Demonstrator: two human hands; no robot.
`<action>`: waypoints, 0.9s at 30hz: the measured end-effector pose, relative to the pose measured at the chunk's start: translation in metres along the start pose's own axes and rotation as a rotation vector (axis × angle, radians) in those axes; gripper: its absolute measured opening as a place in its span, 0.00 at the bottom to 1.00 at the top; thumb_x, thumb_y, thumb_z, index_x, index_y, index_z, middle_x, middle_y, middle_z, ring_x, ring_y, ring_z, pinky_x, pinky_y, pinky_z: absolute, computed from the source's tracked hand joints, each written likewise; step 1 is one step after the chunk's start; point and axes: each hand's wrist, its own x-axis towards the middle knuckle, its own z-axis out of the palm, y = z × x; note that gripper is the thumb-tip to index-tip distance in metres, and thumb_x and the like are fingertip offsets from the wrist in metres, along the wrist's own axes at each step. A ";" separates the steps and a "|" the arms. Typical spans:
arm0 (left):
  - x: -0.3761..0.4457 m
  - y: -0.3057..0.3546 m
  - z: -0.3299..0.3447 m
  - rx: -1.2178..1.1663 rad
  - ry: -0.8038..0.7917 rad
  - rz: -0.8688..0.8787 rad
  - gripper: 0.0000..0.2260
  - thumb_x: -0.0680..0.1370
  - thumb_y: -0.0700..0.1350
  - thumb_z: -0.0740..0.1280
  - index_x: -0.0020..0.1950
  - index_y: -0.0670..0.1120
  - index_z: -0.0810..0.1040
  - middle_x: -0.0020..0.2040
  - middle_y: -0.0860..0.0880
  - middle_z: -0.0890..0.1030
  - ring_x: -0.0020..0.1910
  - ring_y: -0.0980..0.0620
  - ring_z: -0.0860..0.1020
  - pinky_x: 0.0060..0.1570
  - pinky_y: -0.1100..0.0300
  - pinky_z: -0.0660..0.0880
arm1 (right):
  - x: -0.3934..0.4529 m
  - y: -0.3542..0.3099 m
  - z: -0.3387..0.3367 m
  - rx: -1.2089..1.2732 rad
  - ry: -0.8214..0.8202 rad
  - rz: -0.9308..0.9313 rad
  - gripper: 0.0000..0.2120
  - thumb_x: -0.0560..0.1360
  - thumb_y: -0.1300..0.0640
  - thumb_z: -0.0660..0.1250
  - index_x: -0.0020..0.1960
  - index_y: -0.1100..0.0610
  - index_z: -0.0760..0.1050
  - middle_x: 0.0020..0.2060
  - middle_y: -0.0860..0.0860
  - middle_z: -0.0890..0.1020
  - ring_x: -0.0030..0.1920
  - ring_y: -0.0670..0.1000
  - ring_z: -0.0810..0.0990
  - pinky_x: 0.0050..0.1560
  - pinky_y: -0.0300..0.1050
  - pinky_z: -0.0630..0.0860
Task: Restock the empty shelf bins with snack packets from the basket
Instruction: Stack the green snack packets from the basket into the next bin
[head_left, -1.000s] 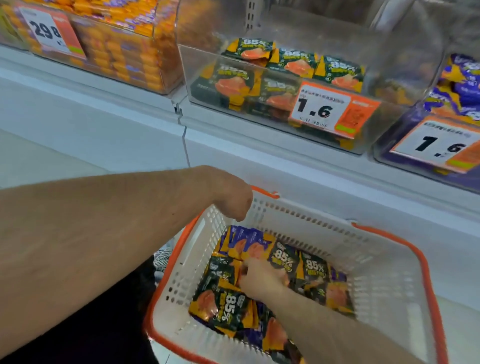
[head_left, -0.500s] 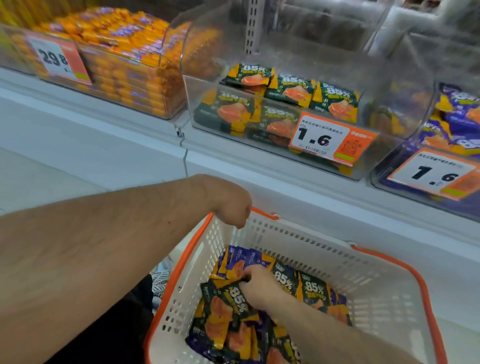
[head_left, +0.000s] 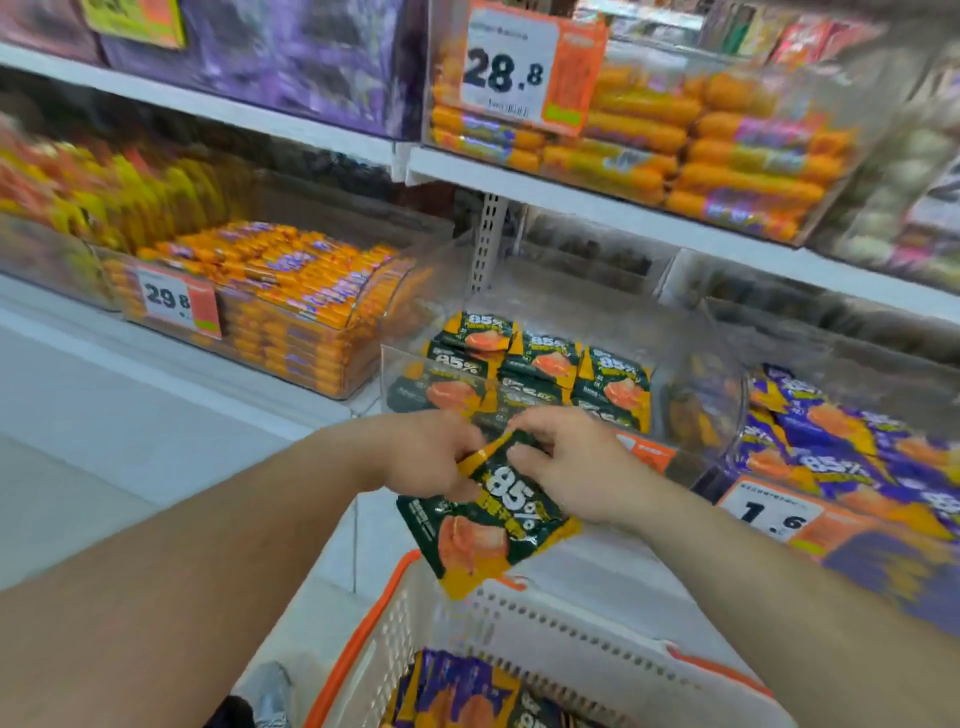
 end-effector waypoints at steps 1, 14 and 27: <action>-0.004 -0.001 -0.005 -0.089 0.071 0.024 0.08 0.76 0.40 0.68 0.38 0.42 0.73 0.34 0.50 0.73 0.34 0.52 0.71 0.39 0.56 0.66 | 0.003 -0.002 -0.005 0.059 0.075 0.003 0.07 0.78 0.56 0.67 0.44 0.46 0.74 0.35 0.44 0.74 0.37 0.44 0.74 0.42 0.45 0.73; -0.001 0.002 -0.027 -1.063 0.660 -0.005 0.07 0.79 0.36 0.66 0.48 0.45 0.83 0.44 0.49 0.86 0.45 0.49 0.81 0.51 0.53 0.77 | 0.013 -0.015 -0.008 0.570 0.420 0.119 0.17 0.71 0.71 0.69 0.44 0.49 0.76 0.45 0.50 0.79 0.38 0.53 0.78 0.40 0.51 0.77; 0.016 -0.034 -0.032 -0.043 1.055 -0.214 0.09 0.77 0.42 0.64 0.49 0.52 0.82 0.56 0.54 0.75 0.49 0.47 0.78 0.45 0.58 0.72 | 0.144 0.019 -0.038 0.858 0.573 0.535 0.11 0.79 0.67 0.61 0.57 0.59 0.79 0.51 0.58 0.79 0.40 0.53 0.73 0.43 0.51 0.74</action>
